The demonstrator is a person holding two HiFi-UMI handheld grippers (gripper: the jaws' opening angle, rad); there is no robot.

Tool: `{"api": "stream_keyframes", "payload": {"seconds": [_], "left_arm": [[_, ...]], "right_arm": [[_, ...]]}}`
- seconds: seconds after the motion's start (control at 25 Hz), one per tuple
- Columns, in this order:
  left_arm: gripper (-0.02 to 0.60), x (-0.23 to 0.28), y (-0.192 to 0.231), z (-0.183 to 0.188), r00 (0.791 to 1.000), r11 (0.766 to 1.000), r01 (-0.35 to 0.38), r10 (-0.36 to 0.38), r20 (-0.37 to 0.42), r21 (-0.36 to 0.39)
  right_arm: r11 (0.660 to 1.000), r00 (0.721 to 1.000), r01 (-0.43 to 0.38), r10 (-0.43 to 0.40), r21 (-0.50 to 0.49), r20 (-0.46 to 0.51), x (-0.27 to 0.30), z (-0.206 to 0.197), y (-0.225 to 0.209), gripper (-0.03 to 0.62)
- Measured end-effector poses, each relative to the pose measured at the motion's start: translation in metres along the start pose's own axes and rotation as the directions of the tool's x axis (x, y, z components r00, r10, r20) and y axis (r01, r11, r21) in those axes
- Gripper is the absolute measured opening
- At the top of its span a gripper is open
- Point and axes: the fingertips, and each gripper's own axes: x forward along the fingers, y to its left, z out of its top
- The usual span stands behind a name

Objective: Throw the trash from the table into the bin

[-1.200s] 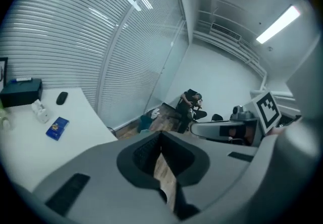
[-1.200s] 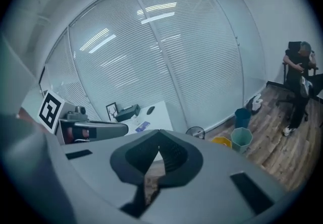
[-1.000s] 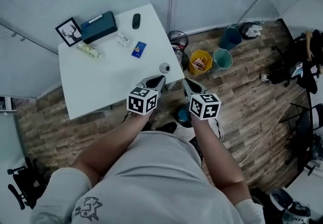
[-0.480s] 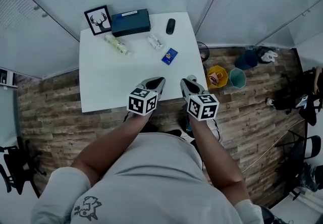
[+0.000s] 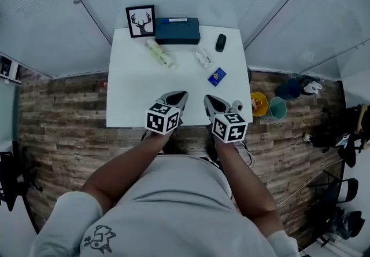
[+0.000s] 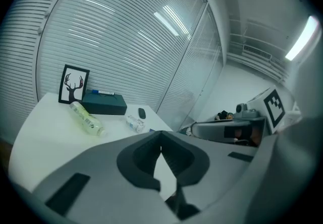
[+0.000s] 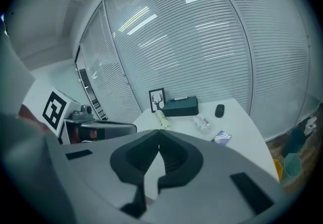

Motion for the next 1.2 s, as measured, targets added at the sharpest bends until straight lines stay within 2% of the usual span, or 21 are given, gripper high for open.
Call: {"api": "stream_keyframes", "payload": {"seconds": [0.32, 0.48, 0.76, 1.0, 1.2], "left_arm": [[0.006, -0.037, 0.050, 0.012, 0.996, 0.997, -0.066, 0.068, 0.052, -0.034], [0.006, -0.047, 0.070, 0.005, 0.994, 0.994, -0.097, 0.100, 0.053, -0.056], [0.006, -0.056, 0.091, -0.003, 0.982, 0.979, -0.174, 0.181, 0.061, -0.105], [0.006, -0.039, 0.088, 0.007, 0.982, 0.981, -0.167, 0.174, 0.067, -0.102], [0.006, -0.021, 0.097, 0.017, 0.970, 0.965, -0.213, 0.227, 0.084, -0.153]], "right_arm": [[0.996, 0.997, -0.071, 0.070, -0.050, -0.025, 0.045, 0.011, 0.050, 0.006], [0.992, 0.992, -0.119, 0.117, -0.048, -0.043, 0.064, 0.009, 0.066, 0.006], [0.982, 0.981, -0.180, 0.175, -0.049, -0.087, 0.086, 0.001, 0.069, 0.007], [0.975, 0.974, -0.210, 0.202, -0.077, -0.102, 0.105, 0.016, 0.054, 0.006], [0.961, 0.960, -0.259, 0.246, -0.094, -0.134, 0.117, 0.023, 0.040, 0.008]]}}
